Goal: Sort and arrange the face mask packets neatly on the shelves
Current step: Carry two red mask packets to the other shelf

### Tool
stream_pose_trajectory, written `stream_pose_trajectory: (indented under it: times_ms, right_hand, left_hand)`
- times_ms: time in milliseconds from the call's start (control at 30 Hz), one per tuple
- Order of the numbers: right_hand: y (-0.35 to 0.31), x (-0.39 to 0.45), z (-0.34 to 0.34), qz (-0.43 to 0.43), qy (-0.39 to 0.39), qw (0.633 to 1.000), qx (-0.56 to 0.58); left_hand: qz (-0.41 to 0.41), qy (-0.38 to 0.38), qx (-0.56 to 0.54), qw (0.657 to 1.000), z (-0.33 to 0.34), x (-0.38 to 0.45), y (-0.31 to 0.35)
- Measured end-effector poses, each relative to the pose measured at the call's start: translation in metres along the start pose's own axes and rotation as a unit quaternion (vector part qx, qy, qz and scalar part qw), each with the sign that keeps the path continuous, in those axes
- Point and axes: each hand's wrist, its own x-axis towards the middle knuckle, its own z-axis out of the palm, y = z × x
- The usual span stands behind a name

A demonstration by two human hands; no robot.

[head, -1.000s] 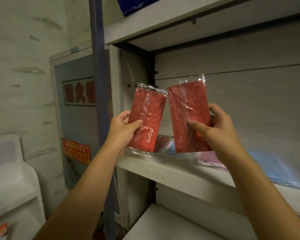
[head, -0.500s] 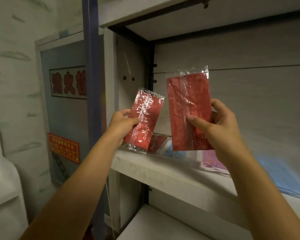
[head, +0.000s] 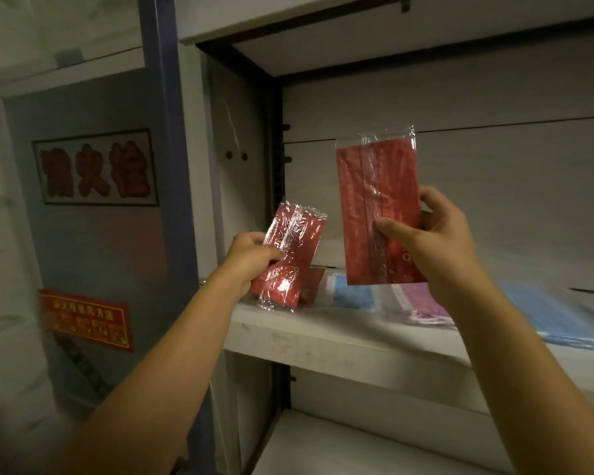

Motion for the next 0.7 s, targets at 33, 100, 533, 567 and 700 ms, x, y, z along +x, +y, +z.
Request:
stream_pose_trajectory:
  times_ms: [33, 100, 533, 567, 700]
  right_hand:
    - [0.001, -0.002, 0.002, 0.004, 0.006, 1.0, -0.005]
    - [0.003, -0.005, 0.006, 0.013, 0.02, 1.0, -0.019]
    - [0.001, -0.017, 0.009, 0.015, 0.074, 0.995, -0.063]
    - [0.001, -0.018, 0.009, 0.015, 0.075, 0.995, -0.067]
    - [0.002, -0.02, 0.009, 0.025, 0.079, 0.993, -0.079]
  left_hand:
    - [-0.002, -0.008, -0.001, 1.0, 0.0, 0.003, -0.002]
    - [-0.003, -0.02, -0.005, 1.0, 0.0, 0.007, -0.005]
    - [-0.016, -0.025, 0.171, 0.985, 0.009, 0.036, -0.04]
    - [-0.014, -0.021, 0.194, 0.981, 0.01, 0.037, -0.042]
    - [-0.003, -0.025, 0.282, 0.959, 0.013, 0.041, -0.045]
